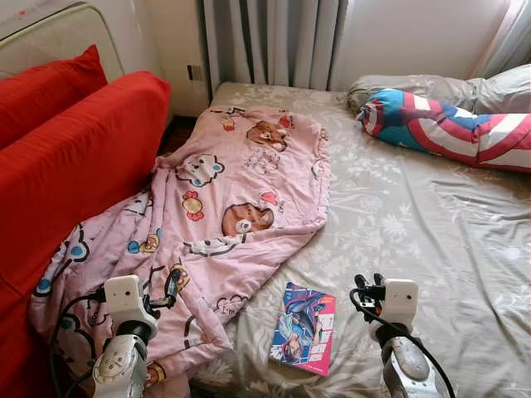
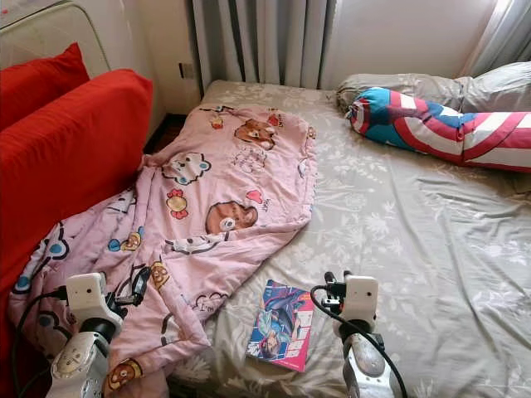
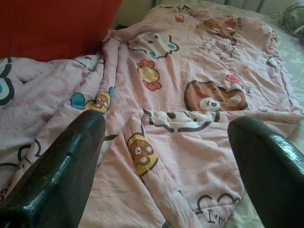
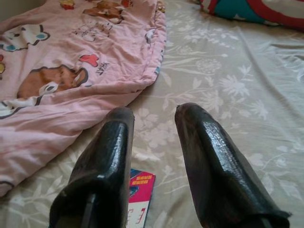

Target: Clean up the room

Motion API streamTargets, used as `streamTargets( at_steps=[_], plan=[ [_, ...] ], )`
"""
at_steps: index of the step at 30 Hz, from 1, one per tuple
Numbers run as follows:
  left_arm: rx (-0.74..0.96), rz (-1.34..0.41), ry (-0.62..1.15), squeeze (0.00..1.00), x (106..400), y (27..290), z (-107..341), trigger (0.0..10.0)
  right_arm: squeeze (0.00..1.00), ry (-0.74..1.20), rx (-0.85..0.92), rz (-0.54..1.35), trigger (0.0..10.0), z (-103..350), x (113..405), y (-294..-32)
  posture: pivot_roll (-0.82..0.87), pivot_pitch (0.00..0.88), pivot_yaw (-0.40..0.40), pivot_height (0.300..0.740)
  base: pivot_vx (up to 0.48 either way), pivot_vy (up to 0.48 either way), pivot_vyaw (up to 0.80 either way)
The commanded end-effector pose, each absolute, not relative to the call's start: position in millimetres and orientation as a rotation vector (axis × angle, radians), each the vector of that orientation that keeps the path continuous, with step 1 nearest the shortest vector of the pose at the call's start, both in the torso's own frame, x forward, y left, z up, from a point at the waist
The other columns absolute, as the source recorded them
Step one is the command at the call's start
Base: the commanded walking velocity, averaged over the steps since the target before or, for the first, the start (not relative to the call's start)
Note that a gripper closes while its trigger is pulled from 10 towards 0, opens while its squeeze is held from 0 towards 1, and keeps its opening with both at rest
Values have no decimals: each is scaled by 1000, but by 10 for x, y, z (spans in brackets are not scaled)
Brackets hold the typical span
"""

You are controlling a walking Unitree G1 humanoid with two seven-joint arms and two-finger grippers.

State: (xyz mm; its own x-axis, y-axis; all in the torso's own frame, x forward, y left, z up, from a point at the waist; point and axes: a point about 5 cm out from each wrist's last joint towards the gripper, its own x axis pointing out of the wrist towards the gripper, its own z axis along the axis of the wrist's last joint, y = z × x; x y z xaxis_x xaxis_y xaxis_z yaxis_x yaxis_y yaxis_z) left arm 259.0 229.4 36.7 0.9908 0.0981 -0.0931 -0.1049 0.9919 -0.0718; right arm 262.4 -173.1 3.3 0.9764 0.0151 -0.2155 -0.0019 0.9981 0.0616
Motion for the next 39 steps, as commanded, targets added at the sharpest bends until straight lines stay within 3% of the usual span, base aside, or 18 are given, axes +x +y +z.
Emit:
streamTargets(
  at_steps=[1, 16, 21, 36, 39],
  plan=[
    [-85, 106, 101, 0, 2556, 2291, 346, 10000, 0, 231, 62, 17, 10000, 0, 2582, -1722, -21, 86, -39, 685, 0, 0, 0],
    [-89, 97, 113, 0, 2540, 2262, 332, 10000, 0, 259, 54, 50, 10000, -35, 2558, -1665, -23, 92, -39, 685, 0, 0, 0],
    [-90, 95, 114, 0, 2535, 2256, 331, 10000, 0, 263, 54, 69, 10000, -41, 2550, -1631, -22, 93, -40, 655, 0, 0, 0],
    [-90, 91, 119, 0, 2533, 2243, 332, 10000, 0, 252, 59, 63, 10000, -29, 2543, -1635, -22, 96, -41, 655, 0, 0, 0],
    [-90, 90, 120, 0, 2533, 2240, 330, 10000, 0, 252, 65, 53, 10000, -26, 2550, -1639, -22, 95, -40, 630, 0, 0, 0]
  ],
)
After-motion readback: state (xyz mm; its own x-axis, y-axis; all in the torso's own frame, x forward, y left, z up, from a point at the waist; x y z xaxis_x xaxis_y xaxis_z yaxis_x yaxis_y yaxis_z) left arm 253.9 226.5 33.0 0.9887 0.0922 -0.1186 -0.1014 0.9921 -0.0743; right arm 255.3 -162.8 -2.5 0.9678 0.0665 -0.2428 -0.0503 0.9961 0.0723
